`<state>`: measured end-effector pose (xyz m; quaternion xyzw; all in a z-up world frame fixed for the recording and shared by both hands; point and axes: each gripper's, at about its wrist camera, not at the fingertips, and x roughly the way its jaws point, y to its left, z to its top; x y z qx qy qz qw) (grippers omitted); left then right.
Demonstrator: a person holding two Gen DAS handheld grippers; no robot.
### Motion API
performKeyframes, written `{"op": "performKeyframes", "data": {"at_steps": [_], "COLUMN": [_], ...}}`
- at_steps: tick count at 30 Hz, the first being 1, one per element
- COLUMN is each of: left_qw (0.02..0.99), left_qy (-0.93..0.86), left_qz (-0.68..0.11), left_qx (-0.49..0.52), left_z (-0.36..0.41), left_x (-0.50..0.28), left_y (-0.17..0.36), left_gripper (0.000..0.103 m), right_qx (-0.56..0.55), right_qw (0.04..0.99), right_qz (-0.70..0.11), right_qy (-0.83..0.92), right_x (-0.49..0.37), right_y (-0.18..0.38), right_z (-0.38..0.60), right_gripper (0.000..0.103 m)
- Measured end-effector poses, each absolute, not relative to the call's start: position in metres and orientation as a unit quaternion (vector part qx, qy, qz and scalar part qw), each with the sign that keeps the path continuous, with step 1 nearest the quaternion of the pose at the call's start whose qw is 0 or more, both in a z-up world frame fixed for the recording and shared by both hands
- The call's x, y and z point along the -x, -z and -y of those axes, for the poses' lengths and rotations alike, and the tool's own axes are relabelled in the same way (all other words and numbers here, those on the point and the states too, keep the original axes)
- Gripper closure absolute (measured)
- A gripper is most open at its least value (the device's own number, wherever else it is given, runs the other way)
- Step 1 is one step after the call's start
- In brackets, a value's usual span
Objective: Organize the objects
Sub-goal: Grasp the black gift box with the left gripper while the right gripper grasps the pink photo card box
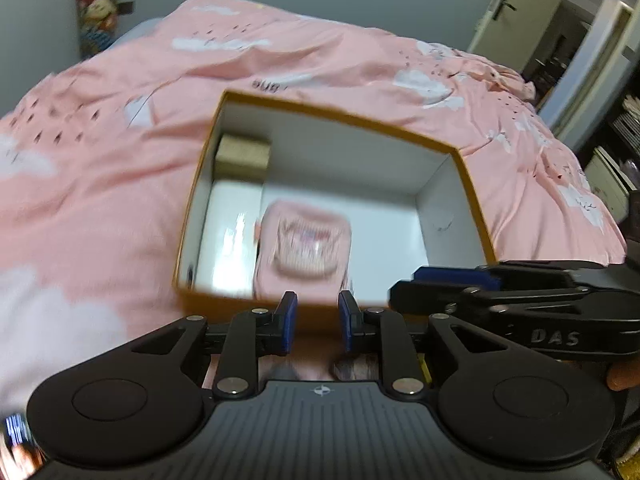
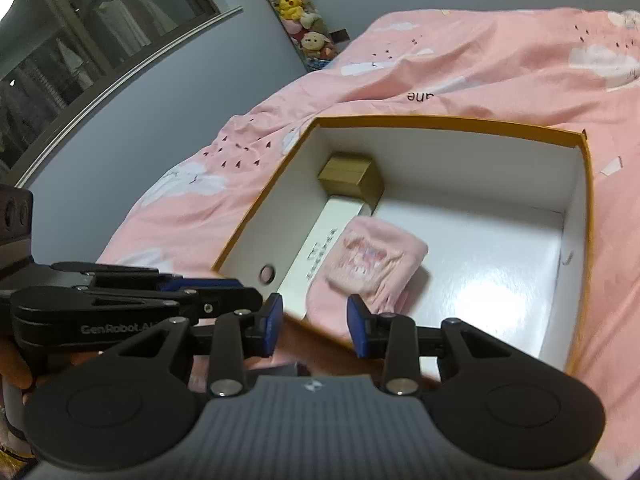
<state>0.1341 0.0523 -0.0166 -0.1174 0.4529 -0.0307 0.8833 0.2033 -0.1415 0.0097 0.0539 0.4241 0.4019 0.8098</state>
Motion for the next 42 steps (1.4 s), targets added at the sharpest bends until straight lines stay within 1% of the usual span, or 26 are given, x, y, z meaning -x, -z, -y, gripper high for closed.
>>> {"op": "performKeyframes", "data": {"at_steps": [3,6,8,10,11,12,13,14,18,21,25,29,31,33,35,38,40,42], "left_qw": [0.879,0.873,0.868,0.860,0.856,0.852,0.847,0.843,0.830,0.822,0.815,0.803,0.797,0.791,0.789,0.785,0.783,0.776], "left_qy": [0.009,-0.007,-0.028,-0.057,-0.071,-0.082,-0.091,-0.099,-0.119,-0.124,-0.120,-0.111,-0.100,-0.098,-0.099,-0.093,-0.089,-0.080], "left_qz": [-0.462,-0.472,-0.480,-0.491,-0.495,-0.497,-0.500,-0.501,-0.508,-0.512,-0.517,-0.528,-0.530,-0.531,-0.530,-0.532,-0.535,-0.539], "left_qx": [0.122,0.125,0.126,0.129,0.135,0.143,0.154,0.166,0.197,0.218,0.234,0.254,0.273,0.288,0.296,0.304,0.306,0.317], "left_z": [-0.048,-0.047,-0.050,-0.053,-0.055,-0.058,-0.061,-0.064,-0.074,-0.080,-0.083,-0.085,-0.087,-0.089,-0.091,-0.092,-0.091,-0.091], "left_x": [-0.120,-0.109,-0.103,-0.099,-0.097,-0.095,-0.093,-0.092,-0.089,-0.089,-0.093,-0.099,-0.102,-0.105,-0.107,-0.110,-0.113,-0.113], "left_y": [0.030,0.043,0.050,0.056,0.060,0.063,0.065,0.069,0.081,0.087,0.094,0.106,0.112,0.117,0.121,0.127,0.132,0.136], "left_gripper": [0.079,0.078,0.073,0.072,0.070,0.062,0.058,0.050,0.047,0.039,0.034,0.033,0.030,0.025,0.022,0.014,0.014,0.020], "right_qx": [-0.038,-0.020,-0.006,0.006,0.010,0.010,0.008,0.007,0.022,0.021,0.023,0.022,0.022,0.021,0.020,0.018,0.018,0.022], "right_qw": [0.814,0.819,0.822,0.825,0.825,0.823,0.820,0.819,0.817,0.813,0.811,0.808,0.806,0.806,0.804,0.802,0.799,0.797], "right_qz": [-0.422,-0.435,-0.445,-0.455,-0.459,-0.465,-0.470,-0.472,-0.476,-0.485,-0.492,-0.497,-0.499,-0.500,-0.502,-0.504,-0.507,-0.510], "right_qy": [-0.398,-0.375,-0.355,-0.336,-0.329,-0.327,-0.326,-0.326,-0.324,-0.322,-0.316,-0.316,-0.316,-0.316,-0.317,-0.321,-0.322,-0.322], "right_x": [-0.185,-0.178,-0.176,-0.175,-0.175,-0.176,-0.176,-0.176,-0.173,-0.175,-0.178,-0.180,-0.180,-0.180,-0.181,-0.182,-0.183,-0.185], "right_y": [-0.005,0.011,0.021,0.031,0.035,0.039,0.041,0.043,0.045,0.049,0.053,0.057,0.057,0.058,0.059,0.061,0.063,0.066], "right_z": [0.149,0.152,0.155,0.155,0.156,0.156,0.156,0.156,0.152,0.152,0.151,0.150,0.149,0.149,0.149,0.147,0.145,0.142], "right_gripper": [0.065,0.065,0.065,0.065,0.063,0.061,0.058,0.058,0.058,0.058,0.057,0.057,0.057,0.057,0.057,0.057,0.057,0.057]}}
